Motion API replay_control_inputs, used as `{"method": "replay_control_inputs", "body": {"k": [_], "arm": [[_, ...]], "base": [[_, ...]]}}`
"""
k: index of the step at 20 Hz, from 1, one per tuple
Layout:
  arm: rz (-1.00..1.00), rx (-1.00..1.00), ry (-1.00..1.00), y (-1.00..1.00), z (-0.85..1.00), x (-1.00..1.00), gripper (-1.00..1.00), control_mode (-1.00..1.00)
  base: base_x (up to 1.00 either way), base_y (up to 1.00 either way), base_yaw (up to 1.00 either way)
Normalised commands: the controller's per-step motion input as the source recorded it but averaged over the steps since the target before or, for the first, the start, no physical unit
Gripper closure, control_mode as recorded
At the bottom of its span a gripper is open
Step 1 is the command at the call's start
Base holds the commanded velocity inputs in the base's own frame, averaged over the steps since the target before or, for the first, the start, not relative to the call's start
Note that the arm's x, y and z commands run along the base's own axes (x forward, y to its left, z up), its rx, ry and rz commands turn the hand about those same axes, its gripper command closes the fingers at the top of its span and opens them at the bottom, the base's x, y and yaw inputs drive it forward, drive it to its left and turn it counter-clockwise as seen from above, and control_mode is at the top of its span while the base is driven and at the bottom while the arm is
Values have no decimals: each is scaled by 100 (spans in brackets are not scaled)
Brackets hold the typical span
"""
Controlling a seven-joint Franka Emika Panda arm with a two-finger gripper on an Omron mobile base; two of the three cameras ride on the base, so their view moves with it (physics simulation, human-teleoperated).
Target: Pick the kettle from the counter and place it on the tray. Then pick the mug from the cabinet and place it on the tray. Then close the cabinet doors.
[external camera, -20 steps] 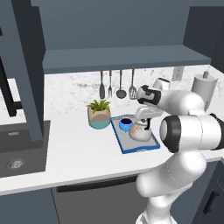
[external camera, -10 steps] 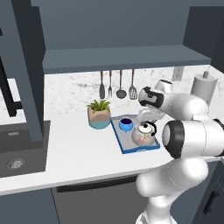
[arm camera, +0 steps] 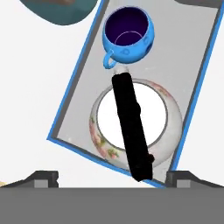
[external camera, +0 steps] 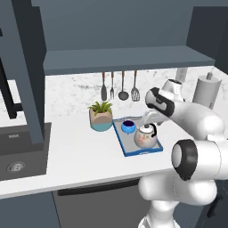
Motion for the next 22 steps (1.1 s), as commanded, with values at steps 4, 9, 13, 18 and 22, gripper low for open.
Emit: {"method": "replay_control_inputs", "body": {"k": [4, 9, 13, 18, 22], "arm": [[0, 0, -20, 0, 81, -47, -100, -100], [0, 0, -21, 10, 68, -82, -100, -100], [-2, 0, -15, 9, 48, -91, -100, -100], [-12, 5, 0, 5, 28, -59, -100, -100], [-15, 6, -1, 0, 28, -49, -100, -100]], "base": [[0, 0, 0], [0, 0, 0], [0, 0, 0], [0, 0, 0], [0, 0, 0]]}}
